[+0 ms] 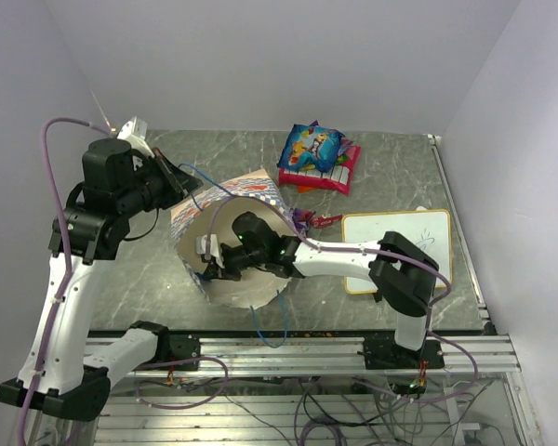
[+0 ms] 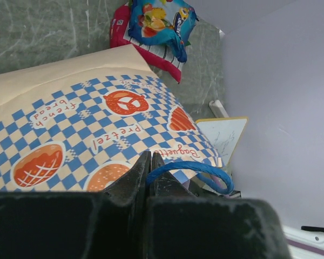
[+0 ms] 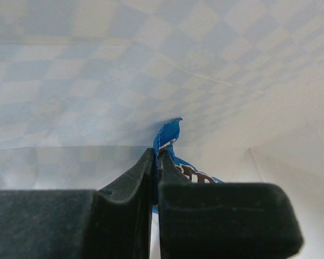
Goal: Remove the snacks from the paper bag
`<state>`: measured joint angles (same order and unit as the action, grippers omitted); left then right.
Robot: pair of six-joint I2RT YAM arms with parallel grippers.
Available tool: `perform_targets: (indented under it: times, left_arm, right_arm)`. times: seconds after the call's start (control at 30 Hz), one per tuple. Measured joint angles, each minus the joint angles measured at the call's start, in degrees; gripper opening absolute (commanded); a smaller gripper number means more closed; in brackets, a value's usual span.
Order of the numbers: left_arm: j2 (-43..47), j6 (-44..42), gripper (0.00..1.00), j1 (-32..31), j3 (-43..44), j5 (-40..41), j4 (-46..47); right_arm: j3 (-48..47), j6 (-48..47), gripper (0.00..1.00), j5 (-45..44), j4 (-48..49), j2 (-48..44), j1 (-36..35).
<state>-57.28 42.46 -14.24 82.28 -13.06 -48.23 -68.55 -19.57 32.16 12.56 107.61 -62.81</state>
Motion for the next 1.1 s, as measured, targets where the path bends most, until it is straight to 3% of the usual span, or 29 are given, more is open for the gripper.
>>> perform_targets:
  times: [0.2, 0.47, 0.73, 0.93, 1.1]
  left_arm:
    - [-3.3, 0.7, 0.07, 0.0, 4.0, 1.4, -3.0]
    - [-6.9, 2.6, 0.07, 0.0, 7.3, 4.3, -7.7]
    - [-9.6, 3.0, 0.07, 0.0, 10.3, 4.3, -8.0]
    - [-14.0, 2.6, 0.07, 0.3, 18.0, 4.9, -9.7]
    - [-13.6, 4.0, 0.07, 1.4, 16.9, 5.2, -8.9]
  right_arm:
    - [-1.9, -1.6, 0.00, 0.4, -4.4, -3.8, -0.6]
    - [-1.9, -2.7, 0.00, -2.9, -5.5, -16.8, -0.7]
    - [-4.0, -6.4, 0.00, -12.2, -5.4, -24.5, -0.7]
    - [-4.6, -7.8, 0.00, -20.5, -1.3, -27.8, -0.5]
    - [-7.8, -9.7, 0.00, -28.0, 1.3, -28.0, -0.2]
